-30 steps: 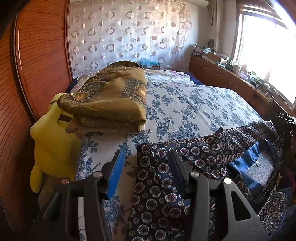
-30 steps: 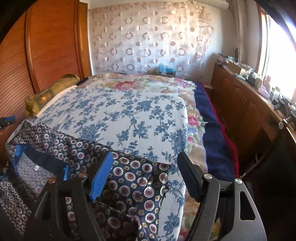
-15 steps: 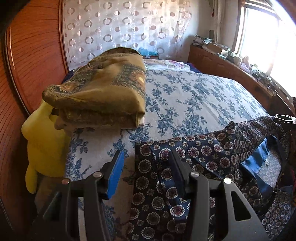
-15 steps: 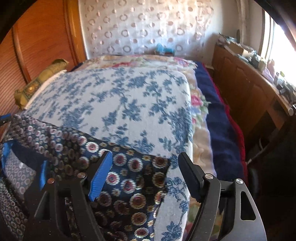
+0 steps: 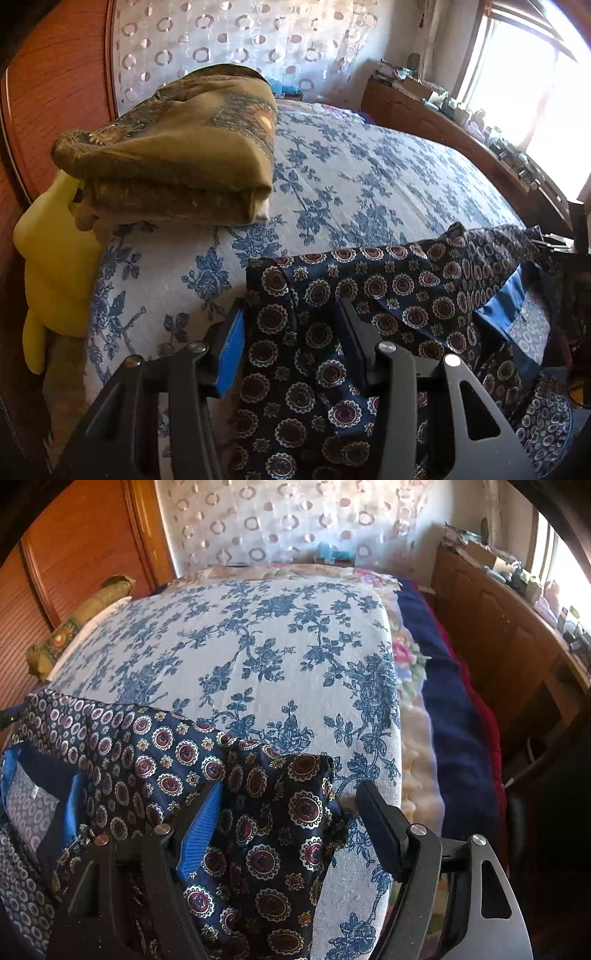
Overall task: Fold small clothes
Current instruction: 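Grasp the shirt hem with both grippers and lift it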
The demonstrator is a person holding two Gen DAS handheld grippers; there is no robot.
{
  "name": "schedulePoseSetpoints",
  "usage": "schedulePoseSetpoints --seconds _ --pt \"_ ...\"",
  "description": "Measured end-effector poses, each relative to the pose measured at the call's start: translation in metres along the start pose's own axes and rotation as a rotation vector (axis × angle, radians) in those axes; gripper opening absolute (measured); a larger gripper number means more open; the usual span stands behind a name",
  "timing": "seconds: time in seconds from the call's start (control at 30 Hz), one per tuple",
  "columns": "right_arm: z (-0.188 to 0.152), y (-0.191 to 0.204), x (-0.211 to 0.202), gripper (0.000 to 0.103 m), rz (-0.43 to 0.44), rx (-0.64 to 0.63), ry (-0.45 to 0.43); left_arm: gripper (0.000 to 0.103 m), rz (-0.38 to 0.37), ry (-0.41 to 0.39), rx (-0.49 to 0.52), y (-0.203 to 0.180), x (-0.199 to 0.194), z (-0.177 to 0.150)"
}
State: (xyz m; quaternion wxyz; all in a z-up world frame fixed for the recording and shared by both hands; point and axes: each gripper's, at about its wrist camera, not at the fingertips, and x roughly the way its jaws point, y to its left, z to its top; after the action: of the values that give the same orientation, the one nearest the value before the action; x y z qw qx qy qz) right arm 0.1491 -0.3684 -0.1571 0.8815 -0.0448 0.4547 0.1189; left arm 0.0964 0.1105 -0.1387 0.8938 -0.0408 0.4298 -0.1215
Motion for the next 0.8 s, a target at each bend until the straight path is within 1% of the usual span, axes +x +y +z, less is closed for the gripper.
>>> schedulePoseSetpoints --seconds 0.1,0.13,0.17,0.2,0.23,0.27,0.33,0.43,0.5,0.53,0.6,0.7,0.8 --pt "-0.003 0.006 -0.002 0.056 0.009 -0.023 -0.004 0.047 -0.001 0.002 0.001 -0.001 0.001 0.001" --pt "-0.003 0.008 -0.002 0.051 0.007 -0.033 -0.003 0.039 0.001 0.0 0.007 -0.002 0.001 0.001" --pt "-0.004 0.01 -0.003 0.039 0.012 -0.042 -0.002 0.025 -0.007 -0.004 0.019 -0.005 0.001 0.0" --pt "-0.005 0.013 -0.005 0.032 0.027 -0.048 -0.001 0.019 -0.011 -0.009 0.025 -0.007 0.001 0.001" --pt "-0.005 0.016 -0.006 0.016 0.049 -0.058 0.001 0.004 -0.014 -0.021 0.042 -0.011 -0.001 -0.001" --pt "-0.006 0.019 -0.007 0.011 0.055 -0.068 0.001 0.002 -0.021 -0.031 0.058 -0.014 -0.003 -0.001" --pt "-0.009 0.027 -0.011 0.009 0.04 -0.093 -0.013 0.001 -0.028 -0.063 0.062 -0.018 -0.013 -0.003" --pt "-0.01 0.032 -0.03 0.007 0.04 -0.078 -0.083 0.0 -0.046 -0.137 0.038 -0.018 -0.036 -0.003" --pt "-0.009 0.034 -0.052 0.006 0.035 -0.066 -0.147 0.0 -0.047 -0.212 0.026 -0.02 -0.063 0.001" --pt "-0.008 0.034 -0.063 0.006 0.027 -0.06 -0.18 0.0 -0.054 -0.234 0.026 -0.021 -0.072 0.003" --pt "-0.002 0.036 -0.089 0.006 -0.015 -0.047 -0.248 0.0 -0.06 -0.308 0.027 -0.026 -0.098 0.012" --pt "0.01 0.04 -0.131 0.005 -0.042 -0.046 -0.345 0.0 -0.055 -0.413 0.043 -0.033 -0.139 0.023" --pt "0.023 0.05 -0.175 0.005 -0.038 -0.071 -0.44 0.0 -0.035 -0.492 0.074 -0.038 -0.176 0.039"
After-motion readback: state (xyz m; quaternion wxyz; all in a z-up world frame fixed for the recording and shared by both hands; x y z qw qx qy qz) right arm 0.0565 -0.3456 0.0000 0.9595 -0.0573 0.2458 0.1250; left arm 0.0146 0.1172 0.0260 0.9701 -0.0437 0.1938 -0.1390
